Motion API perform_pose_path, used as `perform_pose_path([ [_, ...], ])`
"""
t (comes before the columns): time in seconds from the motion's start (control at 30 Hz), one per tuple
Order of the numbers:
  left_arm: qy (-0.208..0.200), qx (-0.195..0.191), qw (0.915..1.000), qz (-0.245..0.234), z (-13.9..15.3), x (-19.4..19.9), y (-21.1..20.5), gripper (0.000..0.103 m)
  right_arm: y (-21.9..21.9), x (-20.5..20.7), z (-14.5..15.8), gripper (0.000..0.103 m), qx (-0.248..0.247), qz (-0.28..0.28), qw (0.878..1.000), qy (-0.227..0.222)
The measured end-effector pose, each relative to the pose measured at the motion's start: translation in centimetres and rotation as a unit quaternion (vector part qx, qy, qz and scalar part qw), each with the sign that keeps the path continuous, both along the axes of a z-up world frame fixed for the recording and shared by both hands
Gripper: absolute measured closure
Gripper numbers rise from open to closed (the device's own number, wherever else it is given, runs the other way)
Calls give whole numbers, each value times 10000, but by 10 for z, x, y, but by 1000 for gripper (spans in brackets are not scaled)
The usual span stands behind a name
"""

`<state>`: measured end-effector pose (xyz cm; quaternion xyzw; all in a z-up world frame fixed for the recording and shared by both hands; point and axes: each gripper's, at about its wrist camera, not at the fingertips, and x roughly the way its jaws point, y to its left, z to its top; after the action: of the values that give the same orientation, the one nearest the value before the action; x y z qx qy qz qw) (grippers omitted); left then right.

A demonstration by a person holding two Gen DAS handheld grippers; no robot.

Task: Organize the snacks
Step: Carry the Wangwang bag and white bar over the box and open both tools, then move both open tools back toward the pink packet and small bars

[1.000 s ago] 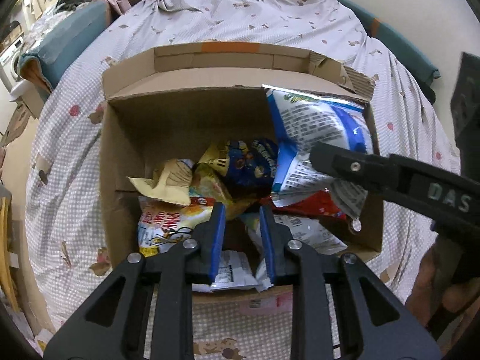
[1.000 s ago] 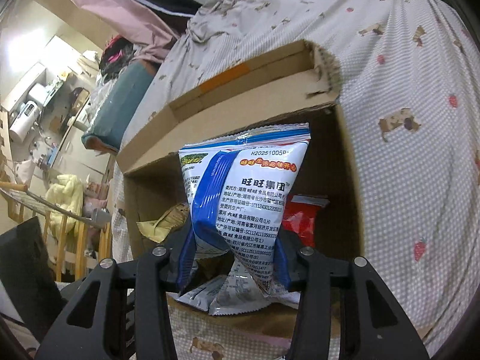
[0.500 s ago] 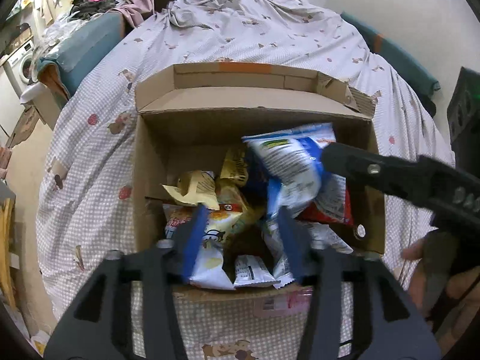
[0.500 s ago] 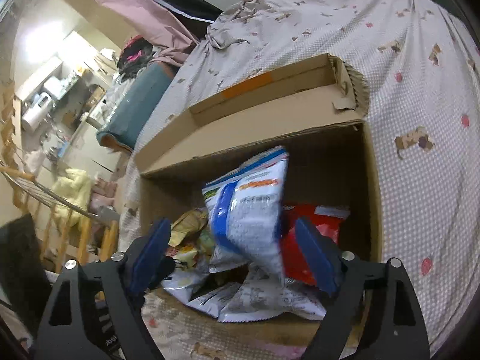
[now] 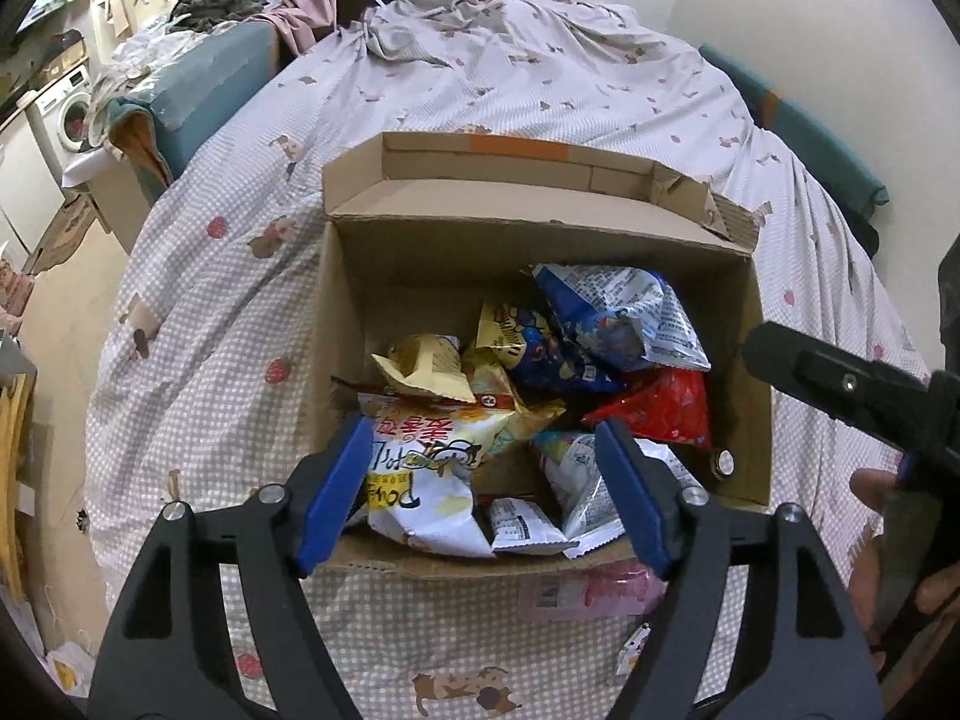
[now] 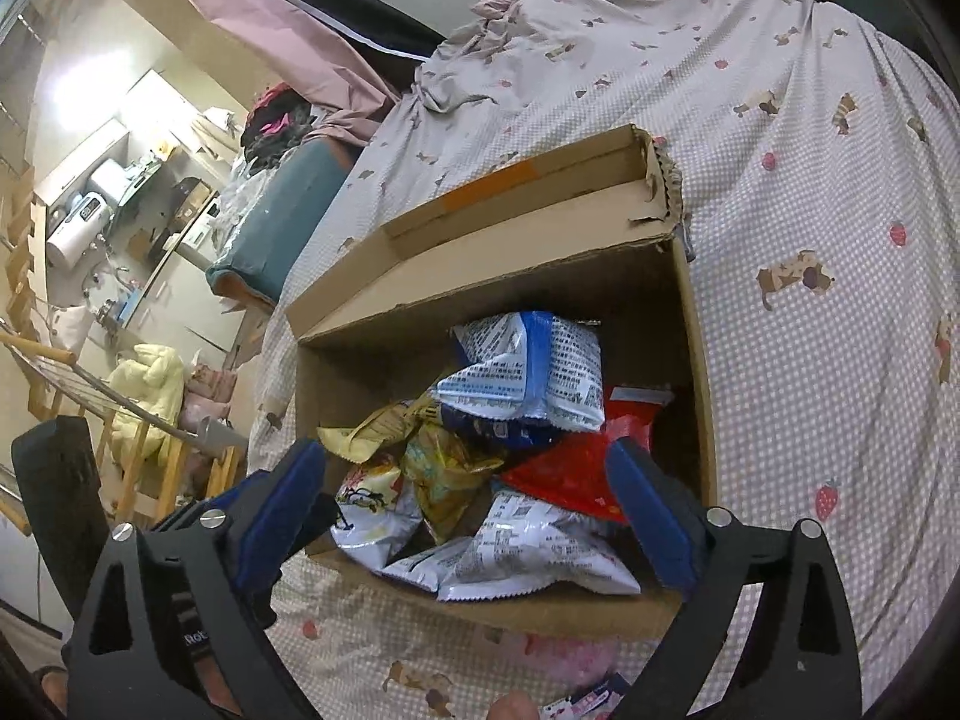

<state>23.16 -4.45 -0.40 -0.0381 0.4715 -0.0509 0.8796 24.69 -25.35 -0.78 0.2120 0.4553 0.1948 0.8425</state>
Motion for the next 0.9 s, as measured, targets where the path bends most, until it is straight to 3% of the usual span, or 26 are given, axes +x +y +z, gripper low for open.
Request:
perform_pose_path([
  [0.2,-181,81,9998,-47,8,-14,7,27,1,-13,6,2,-60,57,10000,-35],
  [0.33,-288,63,9996,-11,14,-26,15,11,1,-25,6,0,-112,13,9999,-48],
  [0.9,49,151,9999,-7,-6,-80,35,10,-2,-92,-5,0,-299,-87,9994,155],
])
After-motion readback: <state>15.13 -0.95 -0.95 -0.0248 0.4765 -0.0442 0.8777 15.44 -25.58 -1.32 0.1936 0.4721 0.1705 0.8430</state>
